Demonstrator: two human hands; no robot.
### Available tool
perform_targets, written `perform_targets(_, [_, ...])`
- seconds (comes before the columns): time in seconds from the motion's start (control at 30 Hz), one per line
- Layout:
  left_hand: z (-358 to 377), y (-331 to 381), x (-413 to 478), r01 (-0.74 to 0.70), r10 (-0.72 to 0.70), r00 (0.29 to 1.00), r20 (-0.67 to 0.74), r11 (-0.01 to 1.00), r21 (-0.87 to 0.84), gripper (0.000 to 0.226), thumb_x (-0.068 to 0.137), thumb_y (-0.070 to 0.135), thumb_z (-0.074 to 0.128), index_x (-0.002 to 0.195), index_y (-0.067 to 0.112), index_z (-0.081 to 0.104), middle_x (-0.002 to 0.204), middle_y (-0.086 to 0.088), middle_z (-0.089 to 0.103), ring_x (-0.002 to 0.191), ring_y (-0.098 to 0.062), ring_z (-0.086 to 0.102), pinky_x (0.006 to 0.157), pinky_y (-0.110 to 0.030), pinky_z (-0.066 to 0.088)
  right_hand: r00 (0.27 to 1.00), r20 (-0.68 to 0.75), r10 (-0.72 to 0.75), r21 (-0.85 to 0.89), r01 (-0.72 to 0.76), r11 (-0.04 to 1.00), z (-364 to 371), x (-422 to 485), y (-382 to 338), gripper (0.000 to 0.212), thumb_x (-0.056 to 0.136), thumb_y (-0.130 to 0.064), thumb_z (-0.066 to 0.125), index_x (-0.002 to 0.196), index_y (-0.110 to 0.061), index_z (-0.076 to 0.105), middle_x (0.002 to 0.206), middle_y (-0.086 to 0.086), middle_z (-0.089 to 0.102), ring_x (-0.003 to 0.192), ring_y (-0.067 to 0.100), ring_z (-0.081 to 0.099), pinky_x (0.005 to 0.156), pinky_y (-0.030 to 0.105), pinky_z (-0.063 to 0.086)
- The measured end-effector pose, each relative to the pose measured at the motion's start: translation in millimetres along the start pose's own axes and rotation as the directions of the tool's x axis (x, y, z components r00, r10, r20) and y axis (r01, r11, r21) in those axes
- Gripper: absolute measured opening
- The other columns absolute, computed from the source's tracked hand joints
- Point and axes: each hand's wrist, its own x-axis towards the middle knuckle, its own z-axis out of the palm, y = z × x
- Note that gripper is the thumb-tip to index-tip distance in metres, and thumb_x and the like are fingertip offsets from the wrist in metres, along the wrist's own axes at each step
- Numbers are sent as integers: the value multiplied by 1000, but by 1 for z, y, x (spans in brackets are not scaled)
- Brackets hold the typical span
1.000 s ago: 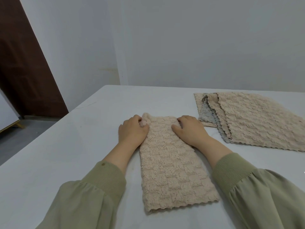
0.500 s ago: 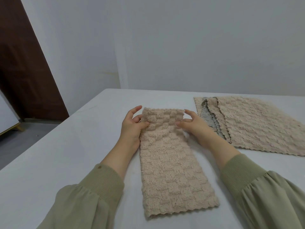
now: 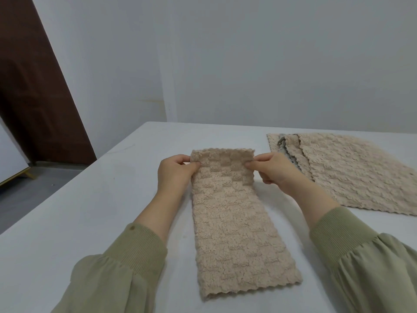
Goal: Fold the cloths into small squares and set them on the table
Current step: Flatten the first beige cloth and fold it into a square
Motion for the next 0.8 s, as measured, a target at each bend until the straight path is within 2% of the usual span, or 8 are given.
perform_targets(0.07, [-1, 7, -1, 8, -9, 1000, 20, 1000, 1, 11, 80, 3, 67, 72, 11, 67, 49, 3, 52, 34, -1, 41, 38, -12, 32, 999, 32, 4, 54, -6, 999, -3, 0, -4, 34, 85, -5, 64, 53, -13, 57, 40, -3, 29, 41, 15, 20, 46, 26, 18])
perform_targets(0.13, [-2, 13, -4, 14, -12, 999, 45, 999, -45, 11, 82, 1, 63, 75, 9, 67, 48, 0, 57, 36, -7, 45, 38, -17, 34, 999, 22, -35, 124, 32, 992, -1, -3, -10, 26, 88, -3, 59, 62, -8, 60, 39, 0, 38, 37, 15, 26, 43, 25, 22])
perform_targets(0.2, [-2, 18, -6, -12, 18, 999, 46, 991, -134, 13, 84, 1, 59, 81, 9, 68, 62, -6, 68, 50, -14, 61, 46, -24, 46, 993, -69, -91, 229, 105, 968, 4, -5, -16, 23, 88, 4, 53, 71, -8, 65, 46, 3, 54, 37, 16, 41, 40, 23, 33])
perform_targets(0.27, [-2, 22, -7, -30, 46, 997, 57, 966, -258, 18, 87, 0, 52, 85, 9, 68, 79, -9, 72, 70, -20, 70, 61, -29, 56, 977, -158, -141, 341, 188, 921, 8, -5, -24, 27, 86, 9, 49, 79, -9, 69, 60, 4, 63, 47, 15, 54, 47, 24, 45])
perform_targets(0.4, [0, 13, -4, 168, -119, 984, 134, 872, -459, 25, 92, 7, 42, 78, 7, 62, 73, -10, 65, 66, -23, 63, 63, -34, 54, 979, -189, -74, 477, 158, 864, 22, -3, -16, 25, 84, 3, 47, 78, -8, 68, 65, 4, 61, 60, 19, 53, 55, 32, 47])
perform_targets(0.53, [-1, -3, -11, 292, -254, 954, 160, 910, -294, 27, 92, 27, 55, 71, 11, 57, 65, -3, 59, 59, -16, 59, 56, -30, 54, 967, -250, 39, 365, 57, 929, 36, -17, 12, 21, 89, -16, 56, 71, -13, 67, 61, -3, 55, 59, 15, 50, 56, 32, 46])
perform_targets(0.67, [-4, -4, -20, 254, -210, 959, 193, 935, -249, 23, 85, 9, 67, 67, 11, 52, 68, -5, 53, 49, -12, 57, 45, -20, 50, 960, -280, -19, 326, 114, 939, 38, -36, 12, 15, 85, 4, 59, 76, -7, 61, 58, 1, 54, 43, 11, 53, 46, 24, 50])
perform_targets(0.8, [-8, 3, -36, 311, -254, 935, 249, 922, -230, 12, 85, 3, 64, 90, 12, 57, 73, -6, 58, 47, -14, 59, 41, -19, 48, 967, -254, 31, 402, 77, 912, 36, -54, 13, 12, 87, 6, 58, 84, -6, 60, 61, 5, 54, 38, 15, 56, 40, 22, 48])
